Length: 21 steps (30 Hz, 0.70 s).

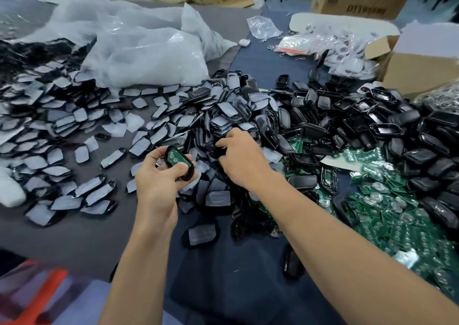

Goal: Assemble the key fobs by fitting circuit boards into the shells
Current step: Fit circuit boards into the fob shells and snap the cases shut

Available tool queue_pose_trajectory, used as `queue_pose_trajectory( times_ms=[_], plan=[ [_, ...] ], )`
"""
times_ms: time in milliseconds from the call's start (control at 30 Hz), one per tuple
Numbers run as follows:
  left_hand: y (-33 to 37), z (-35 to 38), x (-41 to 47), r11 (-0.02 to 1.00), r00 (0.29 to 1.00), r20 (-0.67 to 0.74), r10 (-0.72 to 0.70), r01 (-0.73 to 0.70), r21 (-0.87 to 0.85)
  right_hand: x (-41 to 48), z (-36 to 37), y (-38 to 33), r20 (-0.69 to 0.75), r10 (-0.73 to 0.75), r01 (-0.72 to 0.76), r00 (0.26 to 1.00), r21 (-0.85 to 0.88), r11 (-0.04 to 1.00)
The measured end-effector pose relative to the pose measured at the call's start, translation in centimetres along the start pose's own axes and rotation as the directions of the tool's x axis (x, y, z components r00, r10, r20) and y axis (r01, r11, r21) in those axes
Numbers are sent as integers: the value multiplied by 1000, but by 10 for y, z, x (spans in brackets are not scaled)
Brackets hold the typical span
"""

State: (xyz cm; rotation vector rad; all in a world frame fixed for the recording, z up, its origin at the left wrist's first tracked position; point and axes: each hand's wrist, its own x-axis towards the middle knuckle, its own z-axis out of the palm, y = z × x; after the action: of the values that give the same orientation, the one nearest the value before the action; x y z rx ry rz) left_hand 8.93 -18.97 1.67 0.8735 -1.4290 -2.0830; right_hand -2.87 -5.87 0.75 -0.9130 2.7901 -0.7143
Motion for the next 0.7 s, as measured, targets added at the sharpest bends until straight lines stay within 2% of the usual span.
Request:
queue_pose_trajectory(
  times_ms=[67,167,267,333,400,467,533,600,667,700],
  plan=[
    [-1,2,1,1000,1000,22,2,-2,22,-1,0,-3,23,-23,23,999,-37,999],
    [-2,5,1,1000,999,35,2,-3,21,-8,-1,-5,-41,8,-9,999,-14,1000],
    [-2,6,1,1000,999,54,2,-3,17,-13,-6,1,-58,112,-97,992,214,972],
    [-2,4,2,1000,999,50,0,0,15,-16,-11,8,-23,182,-156,983,416,896],
    [-2,3,3,1000,999,42,-5,5,14,-20,-18,15,2,234,-205,972,495,844],
    [-3,2,3,1000,999,41,-9,8,11,-23,-26,19,-23,240,-198,970,495,846],
    [-6,3,2,1000,999,45,-12,11,8,-27,-31,21,-104,187,-136,977,374,918],
    [-8,5,0,1000,999,52,-12,12,11,-35,-34,23,-118,68,-63,991,46,997],
    [-8,7,-2,1000,998,63,-8,7,24,-44,-33,28,-5,-30,28,1000,-213,977],
    [-8,8,-3,999,998,68,-3,1,33,-47,-33,32,61,-24,37,998,-233,972]
  ],
)
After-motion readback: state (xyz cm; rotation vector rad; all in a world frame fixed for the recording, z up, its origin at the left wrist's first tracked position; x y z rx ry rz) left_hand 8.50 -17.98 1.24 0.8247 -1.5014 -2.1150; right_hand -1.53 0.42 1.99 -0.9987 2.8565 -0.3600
